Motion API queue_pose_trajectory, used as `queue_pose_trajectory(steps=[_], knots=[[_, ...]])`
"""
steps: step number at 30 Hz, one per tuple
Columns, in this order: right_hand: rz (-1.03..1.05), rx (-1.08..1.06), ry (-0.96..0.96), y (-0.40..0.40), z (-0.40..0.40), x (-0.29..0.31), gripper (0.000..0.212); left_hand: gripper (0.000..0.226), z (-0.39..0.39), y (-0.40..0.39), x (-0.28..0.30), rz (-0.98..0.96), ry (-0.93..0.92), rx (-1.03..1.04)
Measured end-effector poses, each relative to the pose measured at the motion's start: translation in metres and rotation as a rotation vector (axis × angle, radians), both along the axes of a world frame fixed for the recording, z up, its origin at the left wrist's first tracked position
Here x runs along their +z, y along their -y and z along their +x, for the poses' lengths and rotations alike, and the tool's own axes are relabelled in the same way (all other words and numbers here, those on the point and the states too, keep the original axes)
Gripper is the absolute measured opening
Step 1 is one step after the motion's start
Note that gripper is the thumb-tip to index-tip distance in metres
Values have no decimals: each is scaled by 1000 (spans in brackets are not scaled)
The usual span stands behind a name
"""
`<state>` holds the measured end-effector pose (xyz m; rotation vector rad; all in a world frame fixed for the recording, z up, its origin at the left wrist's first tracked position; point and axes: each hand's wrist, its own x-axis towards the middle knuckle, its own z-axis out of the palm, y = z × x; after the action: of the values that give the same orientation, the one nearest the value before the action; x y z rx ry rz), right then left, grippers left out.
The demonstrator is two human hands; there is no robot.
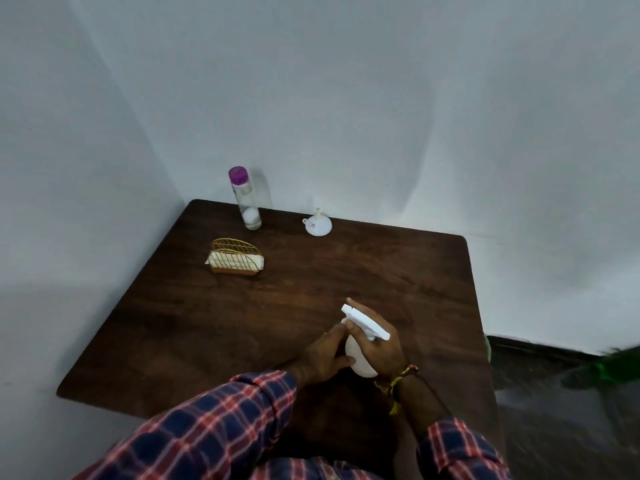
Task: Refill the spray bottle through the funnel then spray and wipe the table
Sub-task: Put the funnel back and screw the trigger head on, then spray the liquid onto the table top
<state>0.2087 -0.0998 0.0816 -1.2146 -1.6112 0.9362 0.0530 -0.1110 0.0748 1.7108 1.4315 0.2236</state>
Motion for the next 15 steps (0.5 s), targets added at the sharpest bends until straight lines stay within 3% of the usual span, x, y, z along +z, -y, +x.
queue_pose_trajectory(steps=[7, 11, 15], knots=[[-69, -44, 22, 19, -38, 8, 17, 60, -66, 28, -20, -60, -189, 155], [-282, -92, -6, 20, -63, 22, 19, 57, -105, 33, -26, -83, -298, 256], [-502, -145, 72, 14, -90, 40, 31, 71, -139, 40, -31, -185, -400, 217]])
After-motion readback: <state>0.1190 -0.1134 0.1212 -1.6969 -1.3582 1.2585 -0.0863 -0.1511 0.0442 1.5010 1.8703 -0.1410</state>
